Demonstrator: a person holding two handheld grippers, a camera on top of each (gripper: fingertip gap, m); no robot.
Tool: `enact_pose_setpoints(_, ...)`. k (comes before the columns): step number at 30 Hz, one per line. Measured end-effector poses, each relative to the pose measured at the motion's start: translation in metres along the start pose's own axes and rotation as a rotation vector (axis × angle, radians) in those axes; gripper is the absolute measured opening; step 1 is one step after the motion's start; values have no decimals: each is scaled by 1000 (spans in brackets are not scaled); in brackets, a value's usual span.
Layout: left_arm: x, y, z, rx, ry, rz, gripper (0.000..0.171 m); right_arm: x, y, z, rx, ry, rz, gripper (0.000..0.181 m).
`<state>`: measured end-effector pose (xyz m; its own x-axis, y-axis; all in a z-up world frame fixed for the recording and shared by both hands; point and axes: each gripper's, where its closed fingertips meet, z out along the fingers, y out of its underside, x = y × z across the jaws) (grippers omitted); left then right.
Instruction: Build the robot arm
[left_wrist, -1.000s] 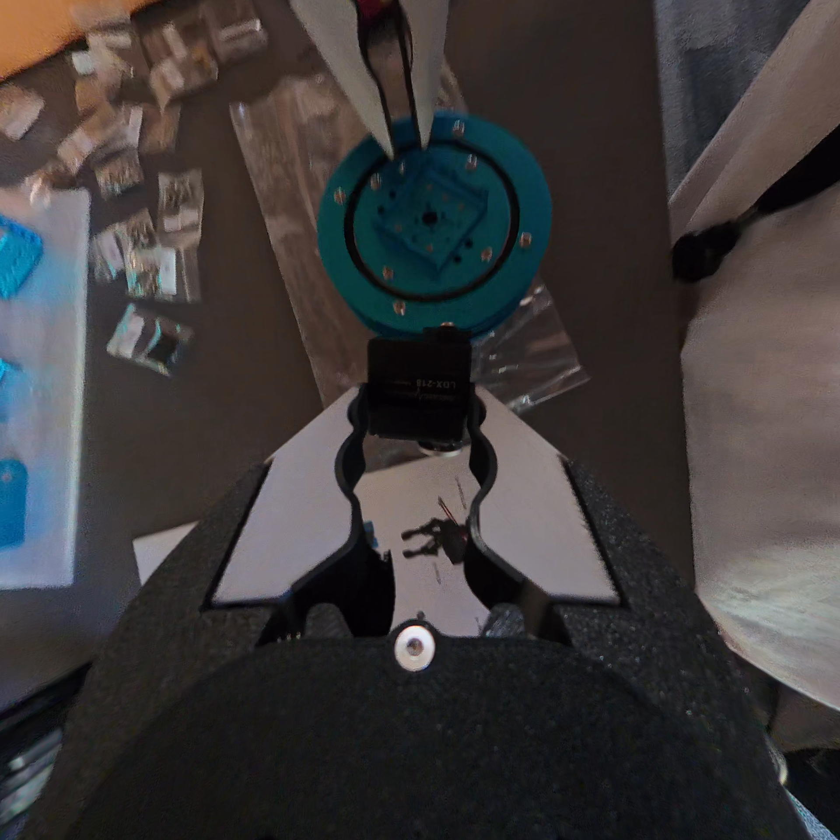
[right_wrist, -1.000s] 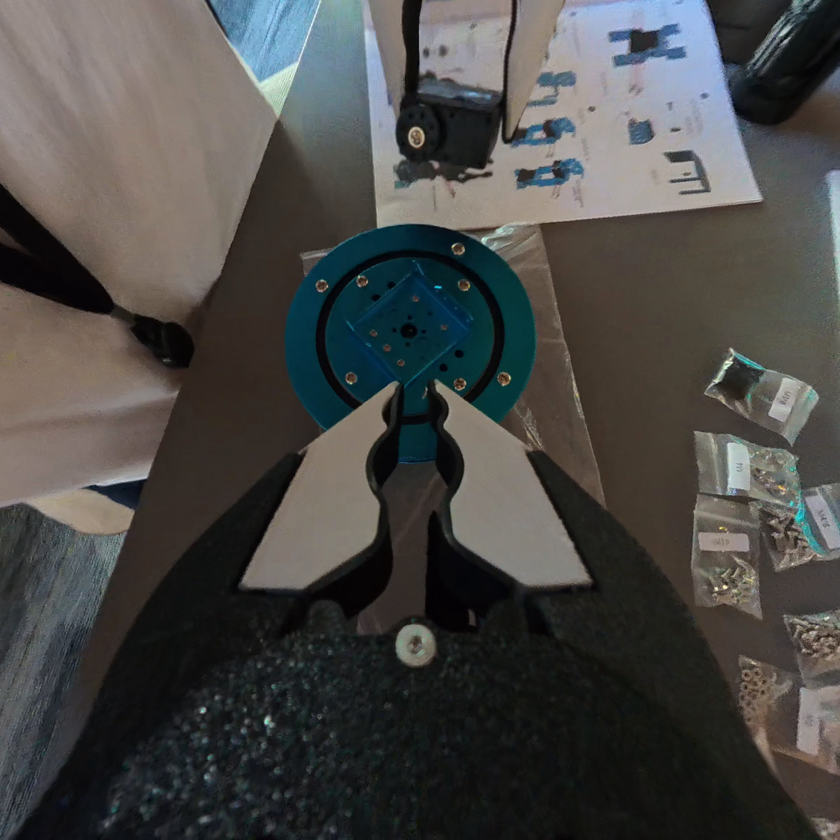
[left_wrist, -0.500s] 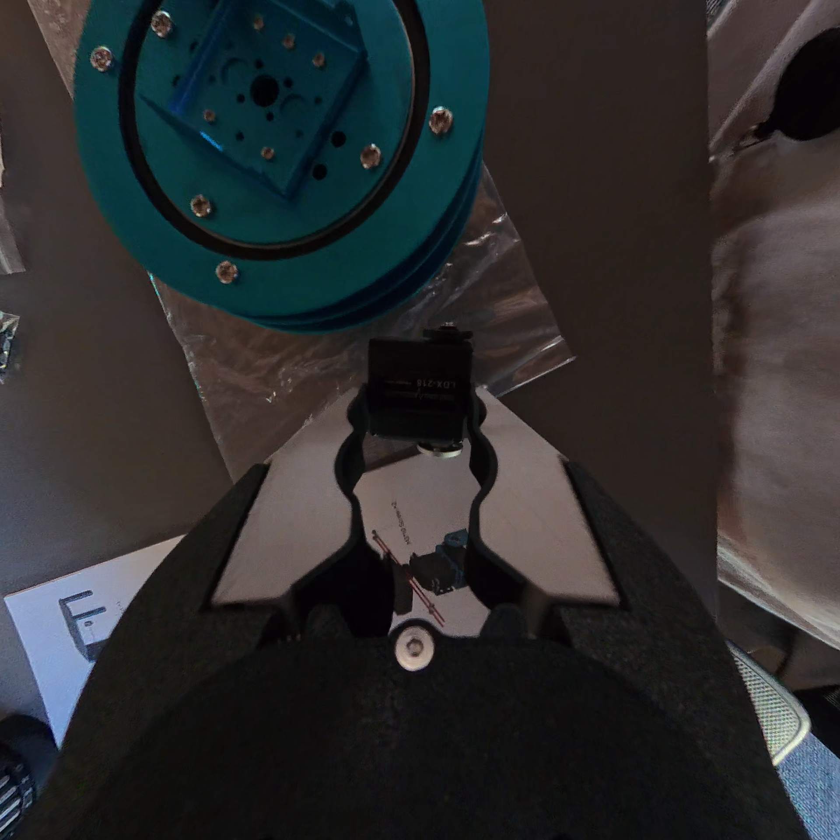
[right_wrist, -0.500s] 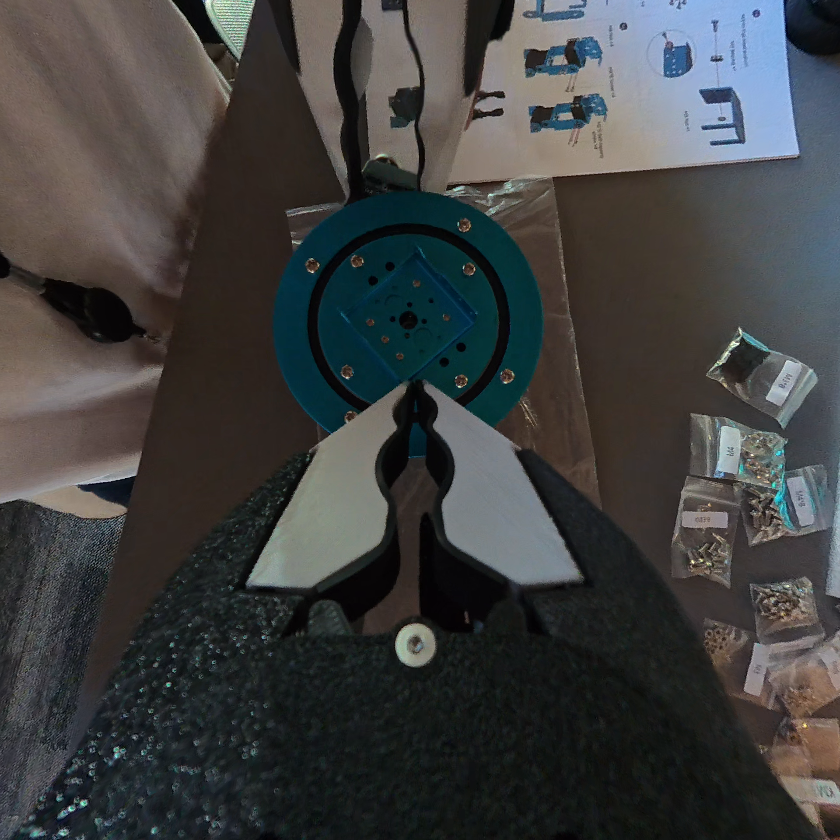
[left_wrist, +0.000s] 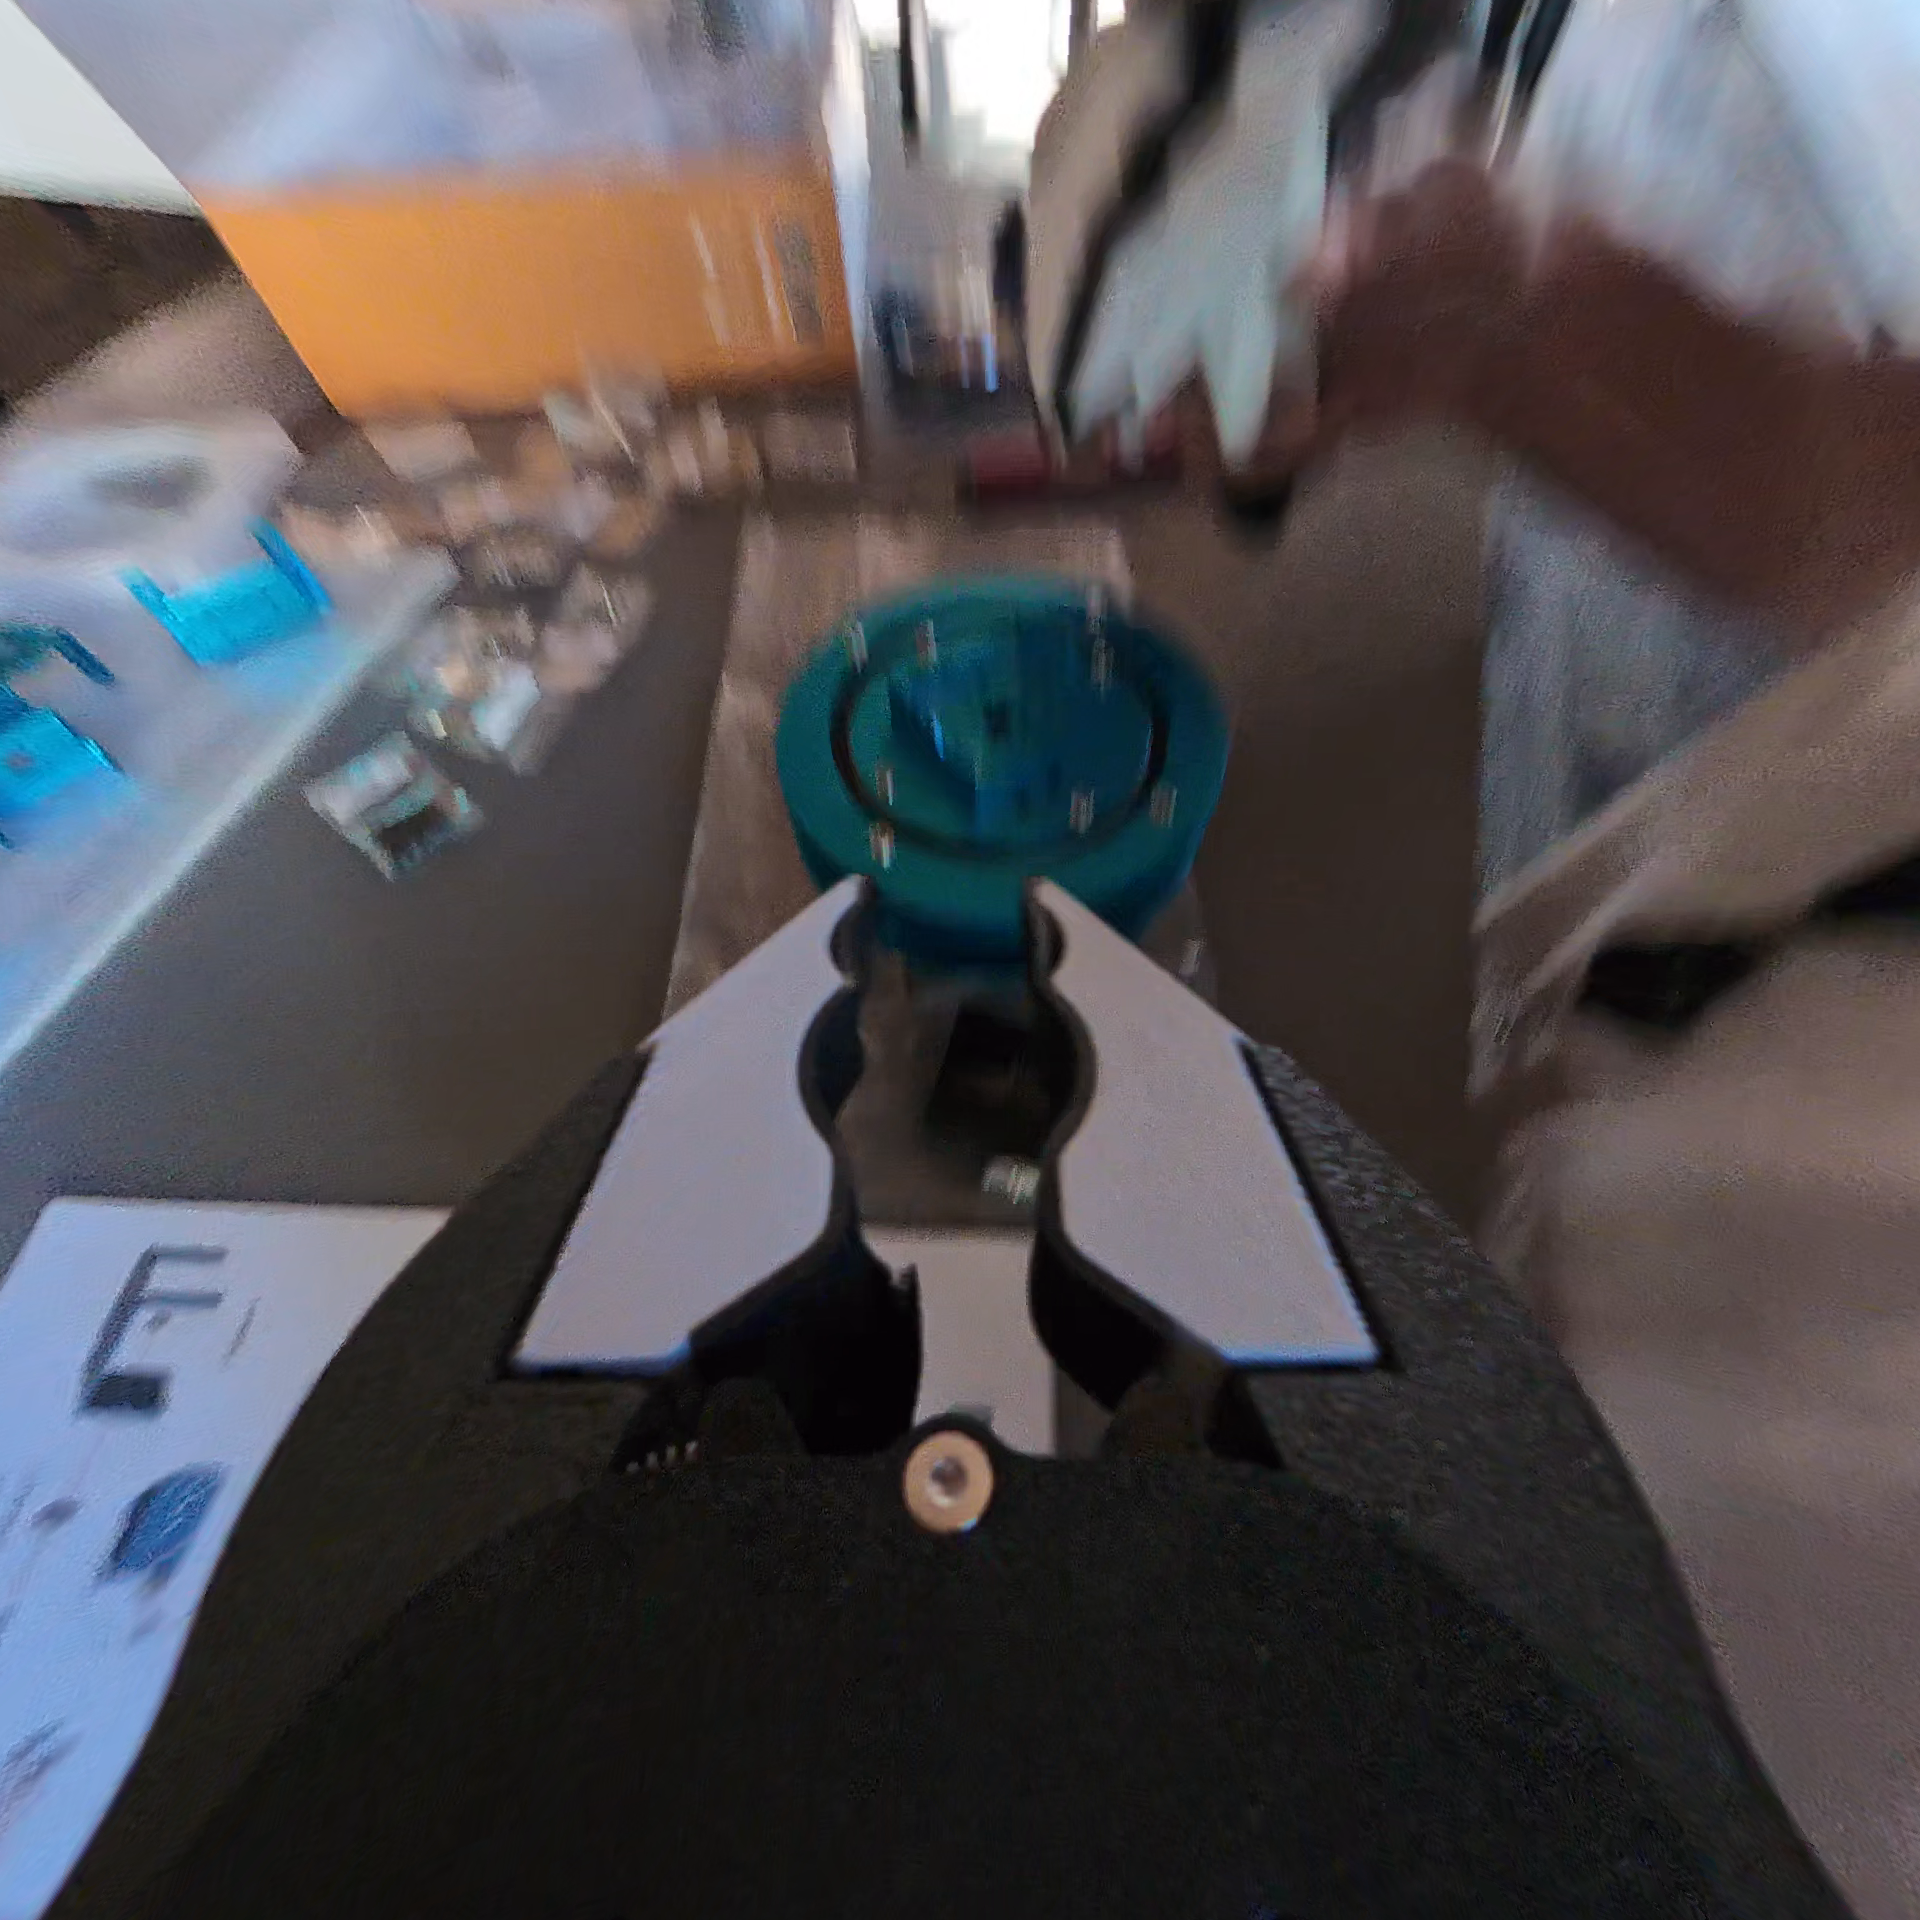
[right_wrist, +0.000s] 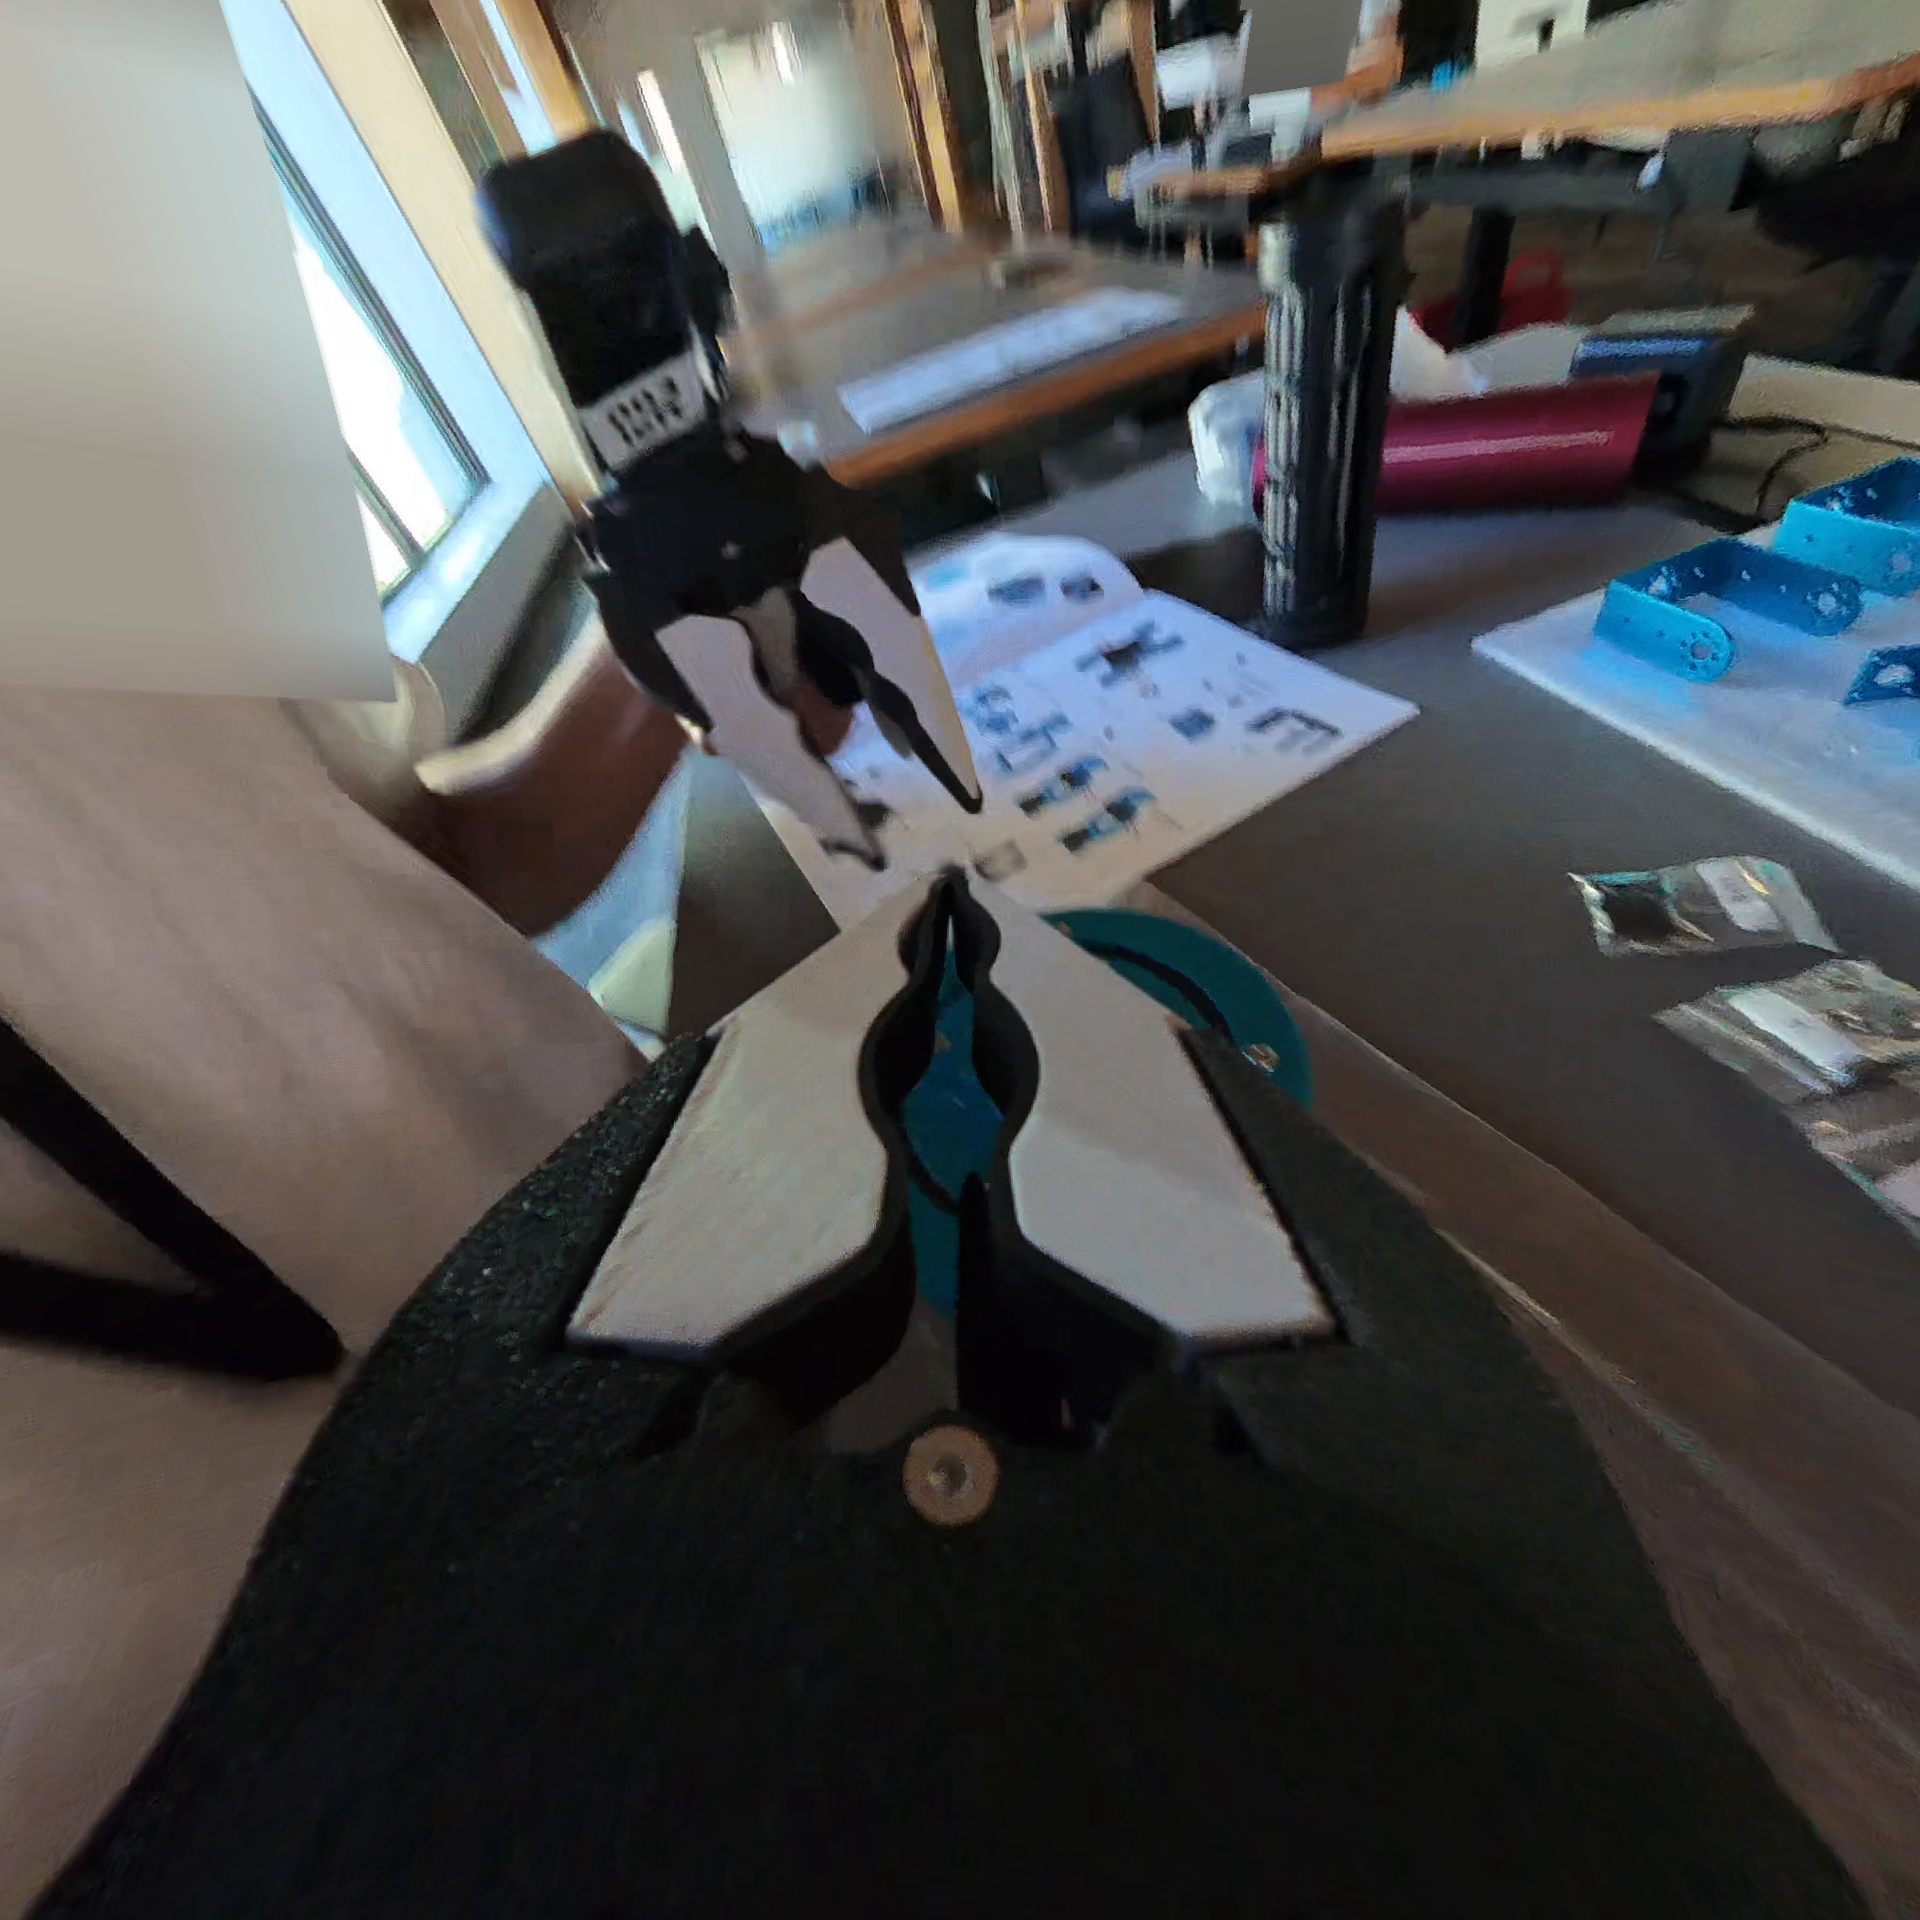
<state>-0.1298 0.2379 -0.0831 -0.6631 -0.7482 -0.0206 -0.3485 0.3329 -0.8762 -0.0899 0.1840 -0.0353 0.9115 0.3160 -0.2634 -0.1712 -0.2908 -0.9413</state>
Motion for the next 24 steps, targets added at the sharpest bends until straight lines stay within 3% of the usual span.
enact_pose_setpoints(2, 2, -43, -11, 260, 43, -161, 0, -13, -12, 6, 101, -55, 57, 0)
enact_pose_setpoints(5, 25, -74, -12, 492, 305, -420, 6, -24, -28, 14, 224, -103, 103, 0)
enact_pose_setpoints(7, 25, -82, -7, 580, 425, -600, 16, -26, -31, 19, 262, -109, 101, 0)
enact_pose_setpoints(10, 13, -91, -17, 726, 580, -823, 17, -30, -32, 23, 282, -94, 31, 0)
enact_pose_setpoints(15, 14, -77, -8, 638, 638, -886, 17, -27, -33, 27, 257, 20, -151, 0)
enact_pose_setpoints(18, -4, -63, -12, 633, 578, -931, 17, -10, -21, 32, 130, 144, -211, 0)
enact_pose_setpoints(24, -37, 6, -32, 352, 35, -721, 17, -15, 7, 7, 1, 282, -232, 0)
